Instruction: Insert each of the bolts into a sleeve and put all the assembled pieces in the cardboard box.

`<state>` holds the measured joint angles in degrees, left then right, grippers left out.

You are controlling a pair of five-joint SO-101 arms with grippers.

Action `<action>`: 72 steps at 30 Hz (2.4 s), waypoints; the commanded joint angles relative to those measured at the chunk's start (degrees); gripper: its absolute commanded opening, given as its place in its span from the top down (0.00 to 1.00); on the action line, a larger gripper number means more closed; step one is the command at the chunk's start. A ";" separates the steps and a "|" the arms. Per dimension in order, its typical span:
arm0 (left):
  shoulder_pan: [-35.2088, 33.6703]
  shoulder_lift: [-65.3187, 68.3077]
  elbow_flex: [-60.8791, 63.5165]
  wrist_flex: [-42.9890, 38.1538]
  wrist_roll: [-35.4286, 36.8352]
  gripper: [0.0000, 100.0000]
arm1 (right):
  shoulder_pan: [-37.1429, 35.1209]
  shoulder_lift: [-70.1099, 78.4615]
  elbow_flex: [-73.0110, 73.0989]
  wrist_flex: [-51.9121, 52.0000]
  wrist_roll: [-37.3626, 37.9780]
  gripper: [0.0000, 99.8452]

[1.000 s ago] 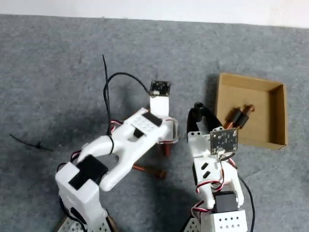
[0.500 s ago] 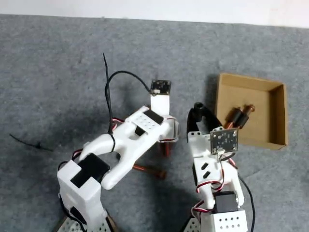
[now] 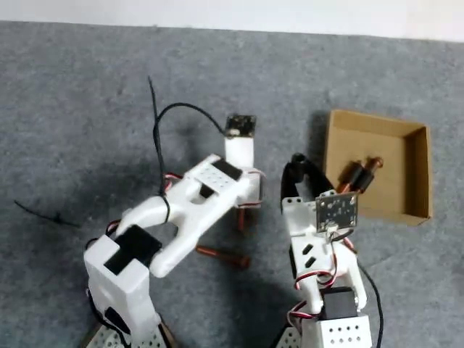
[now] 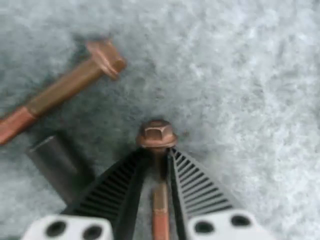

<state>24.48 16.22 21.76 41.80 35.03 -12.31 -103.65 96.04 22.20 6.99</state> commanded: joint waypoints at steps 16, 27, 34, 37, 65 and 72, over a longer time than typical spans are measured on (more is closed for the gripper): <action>-10.95 -41.01 51.74 -64.70 -3.96 1.00 | -10.33 -0.48 8.22 2.68 0.70 1.00; -15.52 -55.08 62.73 -77.45 5.71 1.00 | -14.55 -0.40 8.22 3.38 0.70 1.00; -17.10 -69.32 69.49 -78.24 9.14 1.00 | -16.31 -0.40 8.22 3.21 0.88 1.00; -17.01 -77.05 72.22 -78.24 9.14 1.00 | -21.14 -0.31 8.22 3.47 7.38 1.00; -4.97 -120.57 75.47 -34.46 8.79 1.00 | -24.40 9.10 8.22 -6.55 18.29 1.00; -4.35 -120.48 75.47 -34.46 8.88 1.00 | -24.40 8.92 8.22 -6.81 18.37 1.00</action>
<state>19.03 -103.08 96.04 7.16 43.56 -36.22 -94.51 96.13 17.71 24.57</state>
